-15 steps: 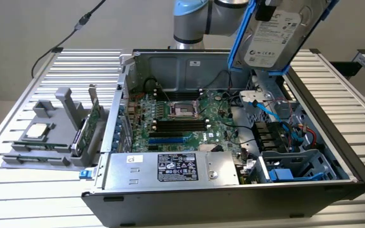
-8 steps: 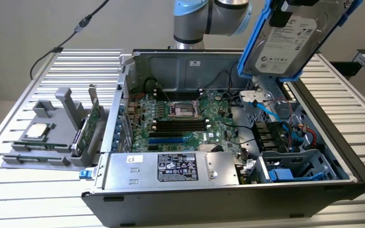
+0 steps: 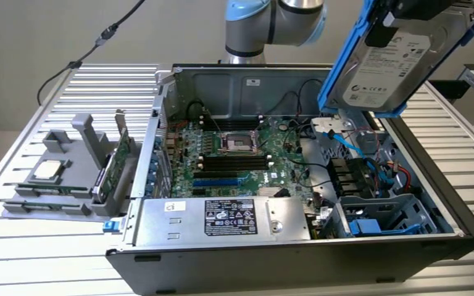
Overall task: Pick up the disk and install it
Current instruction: 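Pick up the disk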
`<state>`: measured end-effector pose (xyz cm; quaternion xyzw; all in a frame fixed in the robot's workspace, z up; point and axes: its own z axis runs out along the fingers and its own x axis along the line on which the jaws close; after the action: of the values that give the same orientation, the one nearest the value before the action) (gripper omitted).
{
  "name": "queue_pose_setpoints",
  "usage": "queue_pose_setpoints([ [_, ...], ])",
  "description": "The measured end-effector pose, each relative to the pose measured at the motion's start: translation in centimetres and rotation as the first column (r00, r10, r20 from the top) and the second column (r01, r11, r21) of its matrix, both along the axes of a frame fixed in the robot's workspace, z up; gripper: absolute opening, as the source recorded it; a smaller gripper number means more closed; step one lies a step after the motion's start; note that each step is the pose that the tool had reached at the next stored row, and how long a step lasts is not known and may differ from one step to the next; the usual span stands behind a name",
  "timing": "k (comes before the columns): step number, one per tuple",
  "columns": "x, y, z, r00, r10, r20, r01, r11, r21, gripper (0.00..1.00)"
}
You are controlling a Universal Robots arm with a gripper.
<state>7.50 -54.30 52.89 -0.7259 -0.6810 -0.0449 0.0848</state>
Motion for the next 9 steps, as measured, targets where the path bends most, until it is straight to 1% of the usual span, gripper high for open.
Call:
queue_pose_setpoints([
  [9,0.8,-2.92,0.0,1.0,0.0,0.0001,0.0,1.0,0.0,0.33],
])
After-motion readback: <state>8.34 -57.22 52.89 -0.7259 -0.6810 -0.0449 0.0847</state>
